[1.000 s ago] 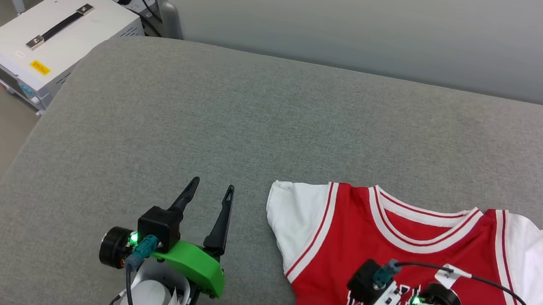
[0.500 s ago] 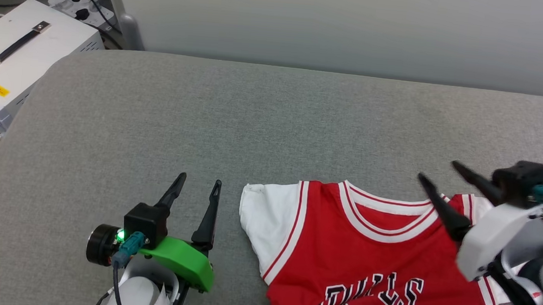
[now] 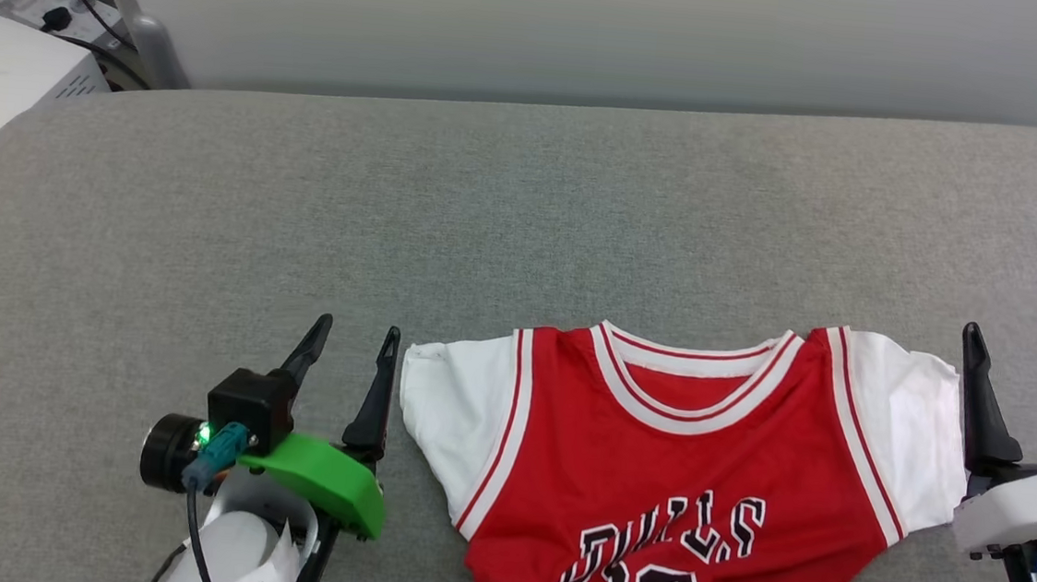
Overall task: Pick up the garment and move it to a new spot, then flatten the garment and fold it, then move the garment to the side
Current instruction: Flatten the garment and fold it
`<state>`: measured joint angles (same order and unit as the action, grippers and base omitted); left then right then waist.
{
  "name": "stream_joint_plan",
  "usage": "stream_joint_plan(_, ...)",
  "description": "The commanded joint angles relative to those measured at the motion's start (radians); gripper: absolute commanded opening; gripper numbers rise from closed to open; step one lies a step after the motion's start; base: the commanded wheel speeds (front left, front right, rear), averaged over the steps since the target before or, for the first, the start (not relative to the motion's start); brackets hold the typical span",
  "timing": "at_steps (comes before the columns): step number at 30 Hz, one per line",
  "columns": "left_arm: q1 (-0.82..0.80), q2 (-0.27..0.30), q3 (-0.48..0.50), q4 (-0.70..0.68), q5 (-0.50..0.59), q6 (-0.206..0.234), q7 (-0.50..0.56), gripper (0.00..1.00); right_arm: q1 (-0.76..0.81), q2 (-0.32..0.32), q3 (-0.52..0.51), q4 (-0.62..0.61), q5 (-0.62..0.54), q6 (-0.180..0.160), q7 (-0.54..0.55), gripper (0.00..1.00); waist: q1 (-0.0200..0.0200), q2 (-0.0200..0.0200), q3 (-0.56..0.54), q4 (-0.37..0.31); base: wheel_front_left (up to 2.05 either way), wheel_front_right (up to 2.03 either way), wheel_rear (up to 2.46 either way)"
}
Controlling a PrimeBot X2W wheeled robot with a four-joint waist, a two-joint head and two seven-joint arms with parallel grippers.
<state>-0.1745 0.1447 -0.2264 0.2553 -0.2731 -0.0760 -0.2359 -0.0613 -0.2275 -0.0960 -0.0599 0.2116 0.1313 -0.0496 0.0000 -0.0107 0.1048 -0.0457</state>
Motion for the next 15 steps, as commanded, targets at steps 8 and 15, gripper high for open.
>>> stream_joint_plan(8, -0.14, 0.074, -0.065, 0.051, -0.008, -0.032, 0.335, 1.0, 0.007, 0.067, -0.054, -0.064, -0.037, -0.001, -0.036, 1.0, 0.0, 0.0107, 0.098, -0.072, 0.0, 0.0, 0.0)
stream_joint_plan(15, -0.233, 0.138, -0.11, 0.093, 0.016, -0.035, 0.586, 1.0, -0.017, 0.086, -0.056, -0.069, -0.049, -0.001, -0.047, 1.0, 0.0, 0.0107, 0.158, -0.104, 0.0, 0.0, 0.0)
